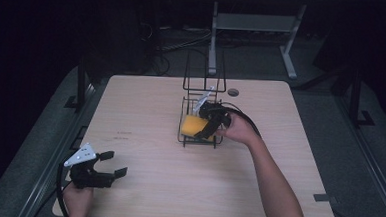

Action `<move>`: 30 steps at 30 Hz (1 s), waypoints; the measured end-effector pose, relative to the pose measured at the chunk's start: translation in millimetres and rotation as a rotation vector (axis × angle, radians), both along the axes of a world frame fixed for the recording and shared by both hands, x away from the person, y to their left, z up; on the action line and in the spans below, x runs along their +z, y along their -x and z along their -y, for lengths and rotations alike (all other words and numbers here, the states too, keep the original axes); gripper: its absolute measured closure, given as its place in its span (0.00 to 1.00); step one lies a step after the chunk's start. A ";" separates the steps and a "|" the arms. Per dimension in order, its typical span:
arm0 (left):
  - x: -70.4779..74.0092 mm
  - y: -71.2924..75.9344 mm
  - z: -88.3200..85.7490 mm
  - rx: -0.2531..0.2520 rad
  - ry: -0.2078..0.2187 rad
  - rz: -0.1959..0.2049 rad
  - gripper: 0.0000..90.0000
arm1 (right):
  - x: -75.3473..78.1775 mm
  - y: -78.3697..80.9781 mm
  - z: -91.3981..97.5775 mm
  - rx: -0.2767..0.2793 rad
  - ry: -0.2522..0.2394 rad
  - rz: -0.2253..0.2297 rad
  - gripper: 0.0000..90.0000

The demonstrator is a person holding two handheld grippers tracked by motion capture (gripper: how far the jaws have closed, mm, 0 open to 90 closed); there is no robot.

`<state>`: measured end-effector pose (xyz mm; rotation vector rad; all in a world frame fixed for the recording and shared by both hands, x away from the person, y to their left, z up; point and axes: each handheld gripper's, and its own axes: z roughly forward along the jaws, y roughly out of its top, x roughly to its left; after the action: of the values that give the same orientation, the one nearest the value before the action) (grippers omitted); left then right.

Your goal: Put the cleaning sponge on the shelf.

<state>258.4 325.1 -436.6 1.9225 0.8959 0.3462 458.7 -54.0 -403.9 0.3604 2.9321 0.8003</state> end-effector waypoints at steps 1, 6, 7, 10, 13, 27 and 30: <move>-0.1 -0.2 0.1 0.000 0.001 -0.001 0.16 | 0.8 0.7 -0.2 0.005 -0.004 0.008 0.16; -0.3 0.0 0.7 -0.001 0.001 -0.003 0.16 | 2.5 3.6 -1.7 0.011 -0.009 0.020 0.16; -0.3 0.0 0.7 -0.001 0.001 -0.003 0.16 | 2.4 3.8 -1.5 0.007 -0.006 0.023 0.16; -0.1 0.0 0.4 -0.002 -0.001 -0.001 0.16 | 1.1 3.6 1.4 -0.004 -0.011 0.034 0.16; -0.4 -0.3 0.4 -0.001 0.001 -0.003 0.16 | 1.0 3.9 6.3 -0.018 -0.022 0.034 0.16; -1.0 -0.6 2.2 -0.003 0.001 -0.005 0.16 | 4.1 11.1 16.4 -0.049 -0.048 0.071 0.16; -1.1 -0.7 2.6 -0.006 -0.001 -0.006 0.16 | 3.5 14.2 17.4 -0.047 -0.051 0.078 0.16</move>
<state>259.1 322.5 -437.7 1.9271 0.8940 0.3377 444.5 -71.4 -400.3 0.3912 2.8251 0.8640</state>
